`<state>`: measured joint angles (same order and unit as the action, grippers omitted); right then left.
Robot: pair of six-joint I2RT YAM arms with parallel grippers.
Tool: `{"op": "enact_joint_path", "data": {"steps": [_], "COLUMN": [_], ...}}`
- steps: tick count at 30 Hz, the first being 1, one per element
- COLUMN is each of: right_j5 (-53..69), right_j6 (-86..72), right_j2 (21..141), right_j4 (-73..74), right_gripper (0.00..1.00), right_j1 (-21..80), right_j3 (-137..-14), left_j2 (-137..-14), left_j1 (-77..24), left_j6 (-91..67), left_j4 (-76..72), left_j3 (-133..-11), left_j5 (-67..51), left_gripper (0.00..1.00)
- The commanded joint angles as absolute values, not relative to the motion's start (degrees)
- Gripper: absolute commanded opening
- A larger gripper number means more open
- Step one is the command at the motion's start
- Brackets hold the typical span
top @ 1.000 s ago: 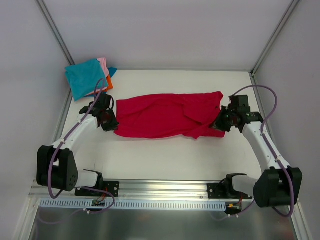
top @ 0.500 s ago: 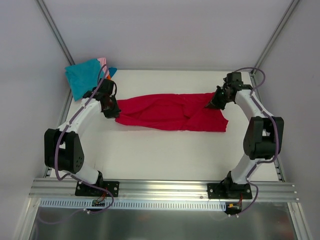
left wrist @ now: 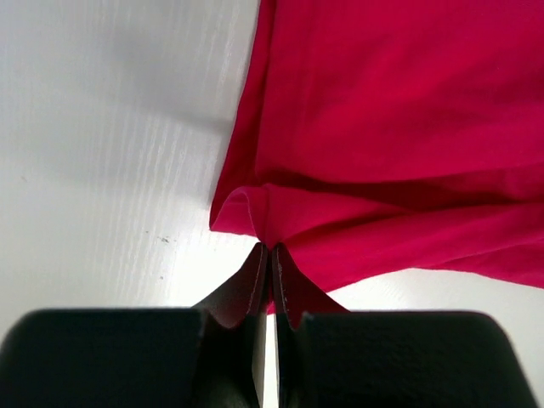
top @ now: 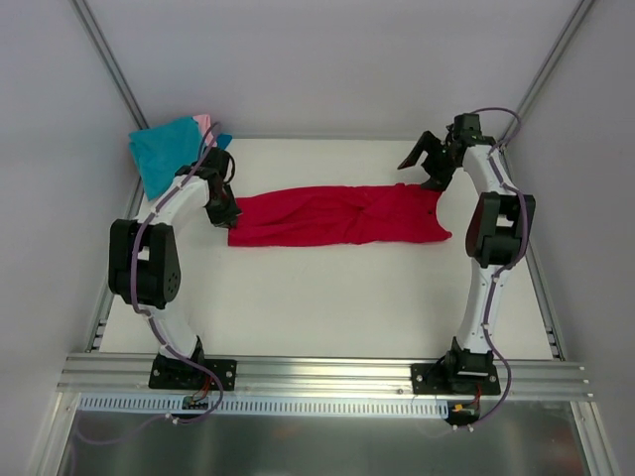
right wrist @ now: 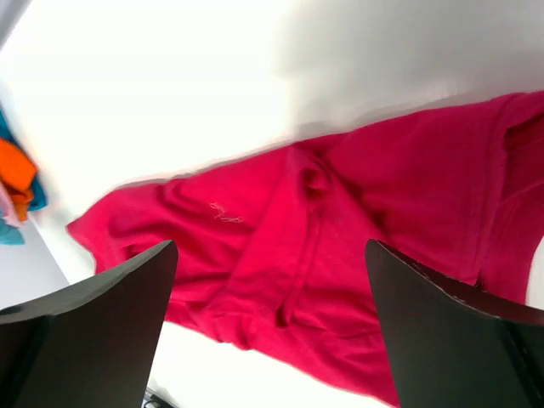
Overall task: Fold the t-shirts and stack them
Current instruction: Fold the other side of the tshirt into a rectangle
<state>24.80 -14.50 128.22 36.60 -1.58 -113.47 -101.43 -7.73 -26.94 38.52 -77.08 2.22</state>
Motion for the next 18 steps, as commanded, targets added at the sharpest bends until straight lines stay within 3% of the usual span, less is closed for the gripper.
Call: {"op": "enact_joint_path", "data": {"steps": [1,18], "right_j5": [25.49,27.16], "right_j6": [-14.24,-13.27], "right_j2": [130.08,100.73], "right_j4": [40.87,31.2], "right_gripper": [0.99,0.99], "right_j1": [-1.93,-2.11], "right_j3": [-115.67,-81.13], "left_j2": [-102.3,-109.33], "left_j1": [-6.51,-5.19], "left_j6": [-26.02,-25.57], "left_j4": [40.43,44.12], "left_j3": [-79.98,-91.92], "left_j5": [3.95,3.86], "left_gripper": [0.01,0.01]}}
